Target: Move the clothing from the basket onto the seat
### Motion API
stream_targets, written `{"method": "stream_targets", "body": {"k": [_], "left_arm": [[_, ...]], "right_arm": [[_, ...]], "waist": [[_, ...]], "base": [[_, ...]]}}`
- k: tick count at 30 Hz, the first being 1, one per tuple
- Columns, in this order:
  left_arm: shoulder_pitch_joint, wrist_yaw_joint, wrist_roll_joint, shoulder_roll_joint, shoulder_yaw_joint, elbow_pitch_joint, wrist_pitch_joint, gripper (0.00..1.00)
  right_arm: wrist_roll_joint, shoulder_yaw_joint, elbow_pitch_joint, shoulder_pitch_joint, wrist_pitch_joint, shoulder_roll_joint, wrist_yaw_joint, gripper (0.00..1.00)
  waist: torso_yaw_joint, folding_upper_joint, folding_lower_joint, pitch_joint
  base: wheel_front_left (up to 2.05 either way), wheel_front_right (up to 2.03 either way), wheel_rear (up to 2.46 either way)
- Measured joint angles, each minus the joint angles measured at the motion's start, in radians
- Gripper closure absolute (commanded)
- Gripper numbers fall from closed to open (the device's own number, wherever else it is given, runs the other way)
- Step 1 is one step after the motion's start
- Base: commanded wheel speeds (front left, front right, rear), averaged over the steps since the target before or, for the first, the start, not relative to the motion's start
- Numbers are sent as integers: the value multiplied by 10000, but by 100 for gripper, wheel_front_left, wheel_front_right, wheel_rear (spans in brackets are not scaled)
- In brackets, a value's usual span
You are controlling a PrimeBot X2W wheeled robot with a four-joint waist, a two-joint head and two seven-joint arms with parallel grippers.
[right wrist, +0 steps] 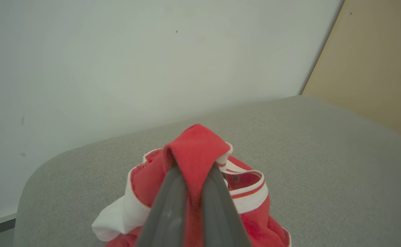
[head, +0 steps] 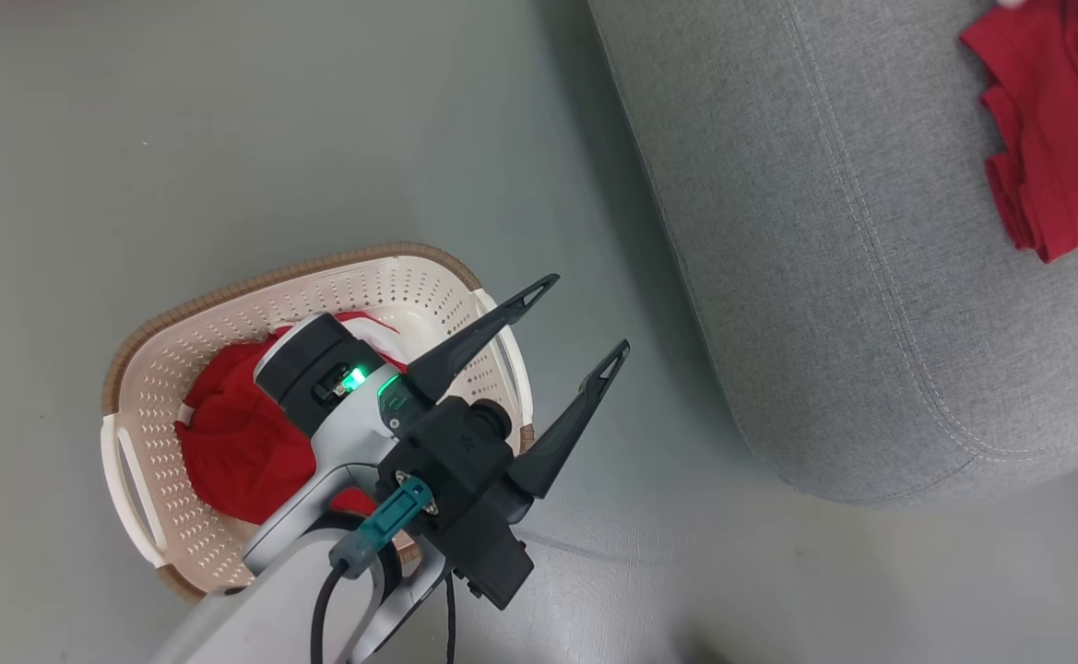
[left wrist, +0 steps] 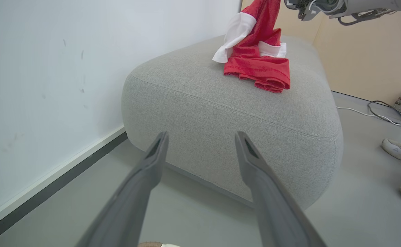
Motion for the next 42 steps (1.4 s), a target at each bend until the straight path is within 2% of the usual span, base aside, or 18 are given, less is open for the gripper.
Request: {"method": "stream_targets", "body": {"k": [8,11,12,13,25,32,42], "left_arm": [[-74,-2,0,-12,-29,247,-94,0],[-144,-4,-2,-42,-48,389,-171,0],[-156,-4,-2,-58,-56,435,-190,0],[-158,-4,-2,-88,-73,491,-236,0],[-117,13,-249,-353,-2,1170,-813,0],[452,372,-523,-533,380,1649,-1202,0],[1413,1104,-1087,-771,1024,2056,-1649,0]], "right_arm": [[128,194,706,289,0,759,383,100],[173,222,926,308,0,911,407,100],[171,238,976,311,0,947,407,70],[171,240,1005,312,0,968,418,0],[12,520,888,924,0,1457,631,0],[-75,560,318,1939,2,2025,717,0],[-571,803,-980,3786,0,2265,633,0]], "waist": [[-7,0,0,-32],[-2,0,0,-113],[-1,0,0,-150],[2,0,0,-189],[73,0,-2,-991],[162,-1,-2,-1692],[491,-1,-3,-2801]], "base": [[0,0,0],[0,0,0],[0,0,0],[0,0,0],[0,0,0],[0,0,0],[0,0,0]]}}
